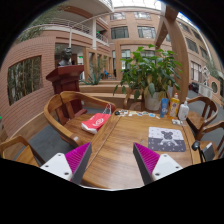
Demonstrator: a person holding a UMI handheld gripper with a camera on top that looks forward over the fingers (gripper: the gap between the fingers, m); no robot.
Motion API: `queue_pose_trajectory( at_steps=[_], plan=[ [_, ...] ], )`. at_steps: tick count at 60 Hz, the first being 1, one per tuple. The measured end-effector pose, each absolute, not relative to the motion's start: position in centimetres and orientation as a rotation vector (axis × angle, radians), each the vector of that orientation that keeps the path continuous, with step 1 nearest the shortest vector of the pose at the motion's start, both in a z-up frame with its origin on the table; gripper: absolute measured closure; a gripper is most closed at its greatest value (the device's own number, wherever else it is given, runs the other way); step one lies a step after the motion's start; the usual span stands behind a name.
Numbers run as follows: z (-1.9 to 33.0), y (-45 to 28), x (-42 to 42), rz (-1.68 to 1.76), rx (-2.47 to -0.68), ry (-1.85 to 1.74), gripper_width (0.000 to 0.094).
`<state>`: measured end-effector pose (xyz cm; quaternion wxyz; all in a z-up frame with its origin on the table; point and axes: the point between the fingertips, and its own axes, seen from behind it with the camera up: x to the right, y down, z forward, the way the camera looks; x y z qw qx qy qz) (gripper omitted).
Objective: Arrange mouse
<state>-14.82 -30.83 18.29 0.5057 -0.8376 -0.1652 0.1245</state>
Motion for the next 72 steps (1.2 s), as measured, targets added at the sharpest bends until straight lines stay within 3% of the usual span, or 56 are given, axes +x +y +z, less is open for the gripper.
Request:
queue_pose_trajectory(
  at_steps=[6, 26, 49, 72],
  plan=[
    [16.7, -31.2, -13.0, 0.272, -2.061, -0.379, 0.0084],
    [6.3, -26.8, 2.8, 0.144, -2.204, -0.203, 0.0082],
    [3.6, -14.9, 24.4, -0.036, -2.145, 0.088, 0.0079],
    [-0.1, -6.8, 29.5, 0.0, -2.185, 0.2, 0.0087]
  ],
)
